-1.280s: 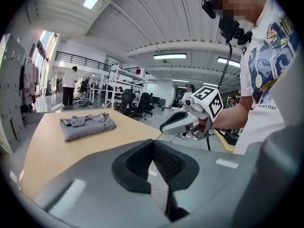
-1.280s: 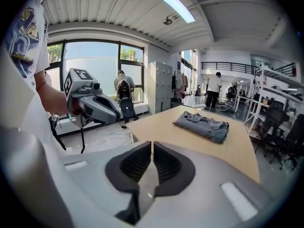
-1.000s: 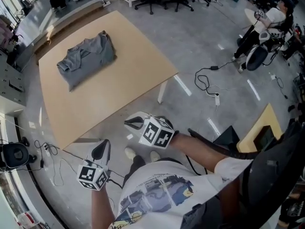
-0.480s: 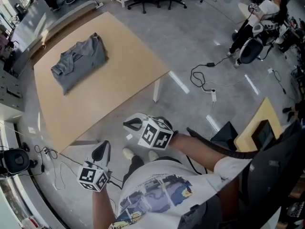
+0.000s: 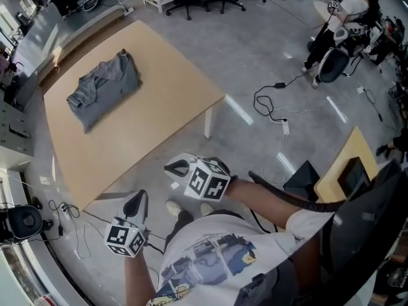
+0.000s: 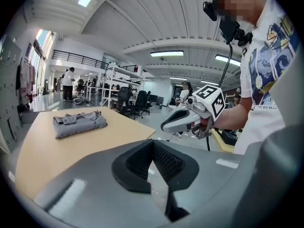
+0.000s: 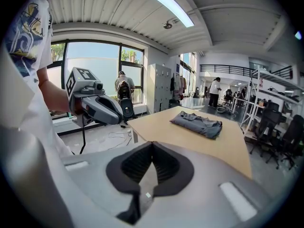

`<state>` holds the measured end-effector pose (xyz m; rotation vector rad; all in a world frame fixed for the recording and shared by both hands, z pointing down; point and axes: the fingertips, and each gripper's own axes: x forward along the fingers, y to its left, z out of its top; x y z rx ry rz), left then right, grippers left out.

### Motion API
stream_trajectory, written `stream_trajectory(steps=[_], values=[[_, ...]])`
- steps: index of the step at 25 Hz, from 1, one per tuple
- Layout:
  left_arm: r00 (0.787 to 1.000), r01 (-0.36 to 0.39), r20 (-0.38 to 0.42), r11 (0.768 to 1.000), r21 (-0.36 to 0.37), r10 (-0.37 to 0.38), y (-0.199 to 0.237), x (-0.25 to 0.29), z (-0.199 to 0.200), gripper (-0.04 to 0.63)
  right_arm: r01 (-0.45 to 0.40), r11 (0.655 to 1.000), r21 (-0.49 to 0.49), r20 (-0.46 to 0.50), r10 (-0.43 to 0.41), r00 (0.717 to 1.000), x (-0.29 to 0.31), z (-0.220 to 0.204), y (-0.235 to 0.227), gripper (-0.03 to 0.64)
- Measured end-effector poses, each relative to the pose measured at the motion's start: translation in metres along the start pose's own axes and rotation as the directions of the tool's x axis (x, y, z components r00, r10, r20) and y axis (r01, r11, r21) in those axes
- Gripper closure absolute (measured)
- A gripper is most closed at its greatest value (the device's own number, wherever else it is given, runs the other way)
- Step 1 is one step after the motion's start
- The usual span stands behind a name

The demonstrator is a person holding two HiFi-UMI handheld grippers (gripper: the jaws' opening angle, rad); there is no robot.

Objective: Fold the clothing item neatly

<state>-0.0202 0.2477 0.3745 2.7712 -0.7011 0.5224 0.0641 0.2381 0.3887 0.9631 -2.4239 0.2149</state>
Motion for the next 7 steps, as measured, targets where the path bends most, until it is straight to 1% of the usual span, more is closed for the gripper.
stream_trajectory(steps=[7], values=[[1.000, -0.002, -0.010, 1.000, -0.009, 0.002, 0.0059, 0.0046, -0.0029, 0.588, -0.007, 1.000, 0.000, -0.004, 0.007, 1.000, 0.0058, -0.0008, -0.0052, 0.614]])
